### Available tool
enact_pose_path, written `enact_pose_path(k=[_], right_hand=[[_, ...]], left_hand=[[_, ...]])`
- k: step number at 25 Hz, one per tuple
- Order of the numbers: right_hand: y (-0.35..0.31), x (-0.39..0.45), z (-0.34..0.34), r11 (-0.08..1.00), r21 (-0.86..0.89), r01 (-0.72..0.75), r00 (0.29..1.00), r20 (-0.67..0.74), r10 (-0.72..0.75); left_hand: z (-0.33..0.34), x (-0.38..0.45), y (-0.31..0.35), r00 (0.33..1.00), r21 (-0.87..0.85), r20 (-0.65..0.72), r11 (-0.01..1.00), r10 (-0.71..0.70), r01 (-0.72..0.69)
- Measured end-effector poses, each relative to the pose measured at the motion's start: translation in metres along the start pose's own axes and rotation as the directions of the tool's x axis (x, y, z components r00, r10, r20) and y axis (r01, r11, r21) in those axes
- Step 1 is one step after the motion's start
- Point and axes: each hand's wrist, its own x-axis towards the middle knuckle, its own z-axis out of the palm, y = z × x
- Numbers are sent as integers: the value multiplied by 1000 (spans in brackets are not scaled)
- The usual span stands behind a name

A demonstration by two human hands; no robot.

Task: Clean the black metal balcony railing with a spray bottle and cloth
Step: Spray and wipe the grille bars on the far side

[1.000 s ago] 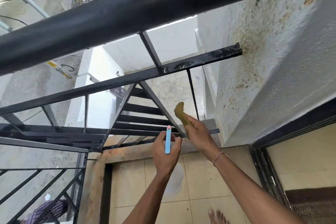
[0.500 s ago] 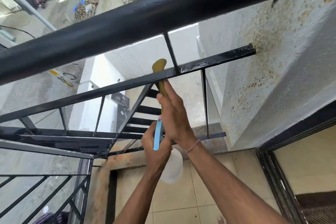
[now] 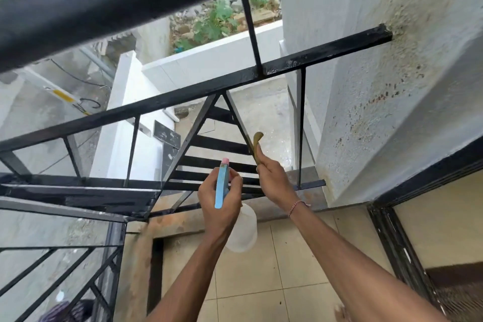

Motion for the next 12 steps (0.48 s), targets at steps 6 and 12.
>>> enact_pose_path(k=[6,12], right_hand=[[-74,-15,-26,904,198,378,921,16,-389],[-35,-6,-23,868,43,495,863,89,-497]], left_hand=[[13,-15,-4,999,-28,-37,999,21,-22],[52,-28,-15,985,-41,-162,997,62,-70]])
